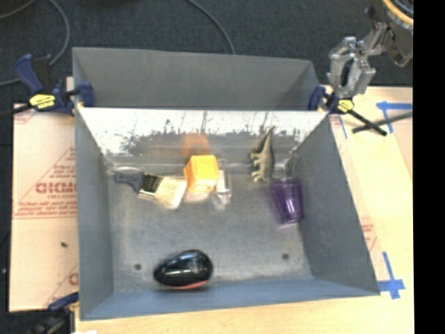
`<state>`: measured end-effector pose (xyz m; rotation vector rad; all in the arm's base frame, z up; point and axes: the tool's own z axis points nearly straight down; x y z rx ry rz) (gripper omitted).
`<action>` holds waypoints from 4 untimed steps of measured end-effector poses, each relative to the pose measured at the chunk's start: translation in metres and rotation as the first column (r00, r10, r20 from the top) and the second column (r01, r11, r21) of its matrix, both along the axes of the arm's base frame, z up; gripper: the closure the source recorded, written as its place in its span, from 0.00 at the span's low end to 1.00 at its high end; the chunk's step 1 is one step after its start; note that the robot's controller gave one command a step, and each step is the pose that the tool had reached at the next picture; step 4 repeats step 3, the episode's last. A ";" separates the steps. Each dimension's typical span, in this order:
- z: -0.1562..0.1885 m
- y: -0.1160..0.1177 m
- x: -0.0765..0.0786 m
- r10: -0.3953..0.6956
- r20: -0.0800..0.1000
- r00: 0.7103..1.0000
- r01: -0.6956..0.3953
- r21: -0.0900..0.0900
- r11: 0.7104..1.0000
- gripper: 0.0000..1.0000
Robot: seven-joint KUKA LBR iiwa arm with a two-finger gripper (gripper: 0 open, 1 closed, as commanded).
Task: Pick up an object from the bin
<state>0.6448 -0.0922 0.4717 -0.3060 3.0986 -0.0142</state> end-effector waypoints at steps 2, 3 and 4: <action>0.000 0.000 0.006 0.384 0.003 0.923 -0.384 -0.015 0.923 1.00; 0.000 0.001 0.004 0.387 0.000 0.922 -0.387 -0.012 0.922 1.00; 0.000 0.001 0.004 0.387 0.000 0.922 -0.387 -0.012 0.922 1.00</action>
Offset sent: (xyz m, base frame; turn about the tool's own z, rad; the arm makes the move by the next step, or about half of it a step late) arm 0.0064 0.0004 -0.0017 -0.4660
